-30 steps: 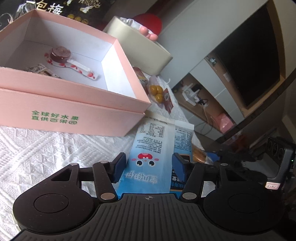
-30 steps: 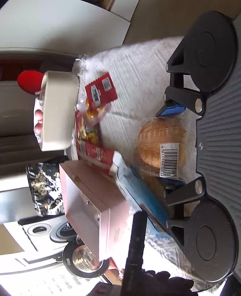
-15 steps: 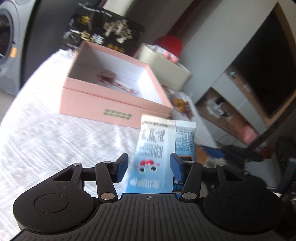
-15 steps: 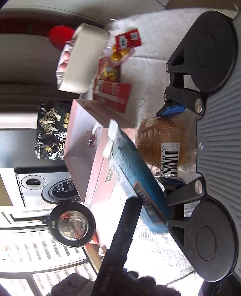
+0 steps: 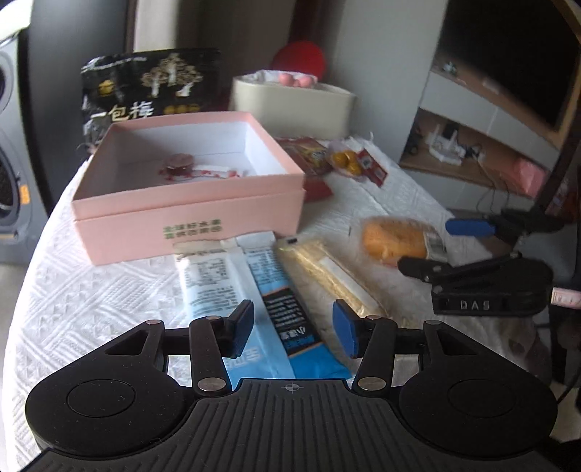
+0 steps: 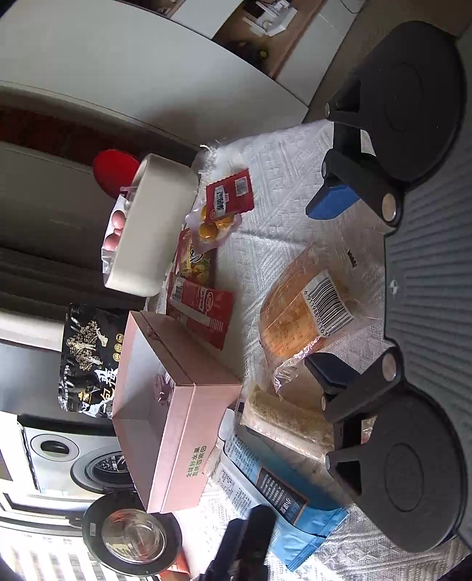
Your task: Organize snacks
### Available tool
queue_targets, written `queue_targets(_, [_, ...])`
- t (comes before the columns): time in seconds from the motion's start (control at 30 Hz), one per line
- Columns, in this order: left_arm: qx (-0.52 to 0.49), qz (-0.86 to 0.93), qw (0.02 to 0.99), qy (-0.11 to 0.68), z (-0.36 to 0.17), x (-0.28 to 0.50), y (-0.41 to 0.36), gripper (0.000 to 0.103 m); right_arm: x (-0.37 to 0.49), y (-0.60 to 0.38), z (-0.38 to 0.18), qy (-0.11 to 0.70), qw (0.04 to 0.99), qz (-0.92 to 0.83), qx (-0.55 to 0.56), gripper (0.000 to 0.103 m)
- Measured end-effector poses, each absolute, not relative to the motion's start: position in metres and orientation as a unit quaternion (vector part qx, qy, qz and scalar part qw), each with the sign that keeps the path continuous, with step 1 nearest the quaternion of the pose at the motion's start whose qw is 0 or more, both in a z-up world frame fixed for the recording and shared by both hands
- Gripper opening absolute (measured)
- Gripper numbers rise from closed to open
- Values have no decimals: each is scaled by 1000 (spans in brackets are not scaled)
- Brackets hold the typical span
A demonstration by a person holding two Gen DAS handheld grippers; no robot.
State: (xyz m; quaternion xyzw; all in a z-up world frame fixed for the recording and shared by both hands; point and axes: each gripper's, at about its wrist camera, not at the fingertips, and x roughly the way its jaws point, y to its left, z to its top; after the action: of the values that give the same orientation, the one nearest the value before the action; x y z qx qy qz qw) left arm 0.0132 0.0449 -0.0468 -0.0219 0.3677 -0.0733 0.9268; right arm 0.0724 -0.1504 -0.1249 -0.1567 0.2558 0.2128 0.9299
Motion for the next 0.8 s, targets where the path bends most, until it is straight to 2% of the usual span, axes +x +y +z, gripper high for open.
queue_targets(0.13, [112,-29,925,362,-61,7,19,59,74,-154,-134,259,934,196,-149,81])
queue_targets(0.27, [102,-5,923,372,-59,2,37,59,77,-163,-143,277,936,182,-123,81])
queue_targets(0.4, [50,-9,920,388,-56,4,56,58,76,-171,-145,287,937,177,-92,84])
queue_targets(0.5, [48,-24,915,399,-58,11,52,77,77,-171,-145,290,937,177,-86,85])
queue_targets(0.57, [44,-38,914,402,-62,14,46,96,78,-172,-146,291,937,176,-84,85])
queue_targets(0.67, [34,-36,919,391,-61,14,46,96,78,-174,-146,293,937,175,-79,86])
queue_targets(0.8, [52,20,926,374,-60,13,59,89,80,-176,-146,298,936,173,-73,90])
